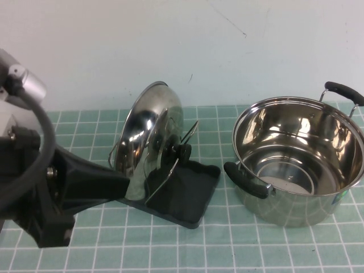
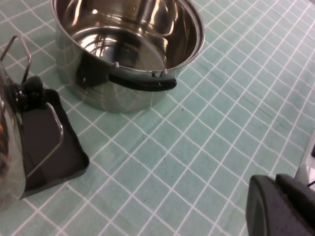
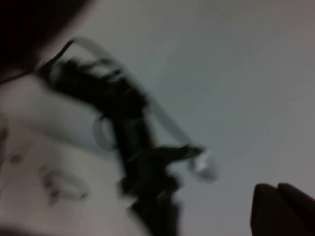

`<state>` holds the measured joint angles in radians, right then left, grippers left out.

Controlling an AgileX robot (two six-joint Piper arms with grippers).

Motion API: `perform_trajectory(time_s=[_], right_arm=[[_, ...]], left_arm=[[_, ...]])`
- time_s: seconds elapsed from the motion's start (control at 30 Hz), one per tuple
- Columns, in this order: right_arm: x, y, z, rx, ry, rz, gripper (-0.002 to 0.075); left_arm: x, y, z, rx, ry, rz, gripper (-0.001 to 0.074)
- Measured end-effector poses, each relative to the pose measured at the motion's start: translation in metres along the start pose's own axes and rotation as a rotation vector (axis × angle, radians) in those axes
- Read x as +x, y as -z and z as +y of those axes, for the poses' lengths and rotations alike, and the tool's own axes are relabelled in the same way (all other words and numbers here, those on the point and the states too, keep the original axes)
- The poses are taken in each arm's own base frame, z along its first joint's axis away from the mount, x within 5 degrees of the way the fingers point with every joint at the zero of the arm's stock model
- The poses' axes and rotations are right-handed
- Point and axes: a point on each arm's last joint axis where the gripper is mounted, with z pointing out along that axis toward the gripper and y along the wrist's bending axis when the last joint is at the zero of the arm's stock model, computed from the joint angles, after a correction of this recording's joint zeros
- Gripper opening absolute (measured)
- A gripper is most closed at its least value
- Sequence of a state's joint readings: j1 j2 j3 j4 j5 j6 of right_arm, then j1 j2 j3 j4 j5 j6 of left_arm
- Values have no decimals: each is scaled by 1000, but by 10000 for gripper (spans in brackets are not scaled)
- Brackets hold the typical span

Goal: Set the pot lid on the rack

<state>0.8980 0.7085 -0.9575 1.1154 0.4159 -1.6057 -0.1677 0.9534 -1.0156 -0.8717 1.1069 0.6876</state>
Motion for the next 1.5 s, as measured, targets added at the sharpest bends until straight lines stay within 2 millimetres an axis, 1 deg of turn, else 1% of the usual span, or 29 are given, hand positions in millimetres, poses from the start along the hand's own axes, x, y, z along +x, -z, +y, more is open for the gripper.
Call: perform_trajectory(time_s=[0.07, 0.13, 0.17, 0.23, 0.27, 0.33, 0.37, 0.47, 0.6, 0.67, 0.7, 0.77, 0.8, 0.87, 0.97, 1.07, 1.2, 1.5], right_arm=[[25, -10, 13, -209, -49, 247, -1], [51, -10, 17, -321, -64, 547, -1], [64, -8, 17, -345, -86, 709, -1], [84, -1, 12, -324, -103, 972, -1], [91, 5, 8, -281, -99, 1076, -1], [95, 15, 0, -171, -85, 1194, -1], [95, 20, -4, -113, -71, 1218, -1], [92, 36, -6, 19, -62, 1213, -1], [90, 65, 3, 181, -114, 1122, -1], [95, 82, 13, 269, -153, 1051, -1], [100, 88, 20, 295, -168, 1026, -1], [110, 100, 33, 345, -205, 943, -1], [114, 106, 40, 360, -215, 906, -1], [127, 113, 53, 373, -233, 842, -1], [142, 117, 68, 371, -245, 789, -1], [152, 119, 76, 366, -249, 784, -1], [158, 119, 79, 358, -253, 795, -1], [158, 119, 80, 356, -256, 788, -1]], left_arm=[[2, 0, 2, -17, -27, 23, -1], [4, 0, 4, -44, -47, 46, -1], [6, 0, 7, -73, -65, 64, -1], [9, 2, 14, -151, -87, 104, -1], [9, 3, 18, -199, -88, 111, -1], [9, 6, 24, -286, -105, 109, -1], [10, 8, 27, -328, -116, 91, -1], [18, 11, 30, -422, -143, 6, -1], [49, 12, 29, -521, -195, -109, -1], [72, 13, 27, -571, -222, -169, -1], [79, 15, 25, -587, -234, -199, -1], [103, 14, 23, -620, -240, -259, -1], [111, 14, 22, -625, -239, -277, -1], [130, 10, 21, -623, -220, -307, -1], [149, 7, 16, -601, -191, -362, -1], [159, 8, 12, -592, -191, -410, -1], [162, 8, 11, -590, -191, -429, -1], [161, 8, 11, -586, -186, -434, -1]])
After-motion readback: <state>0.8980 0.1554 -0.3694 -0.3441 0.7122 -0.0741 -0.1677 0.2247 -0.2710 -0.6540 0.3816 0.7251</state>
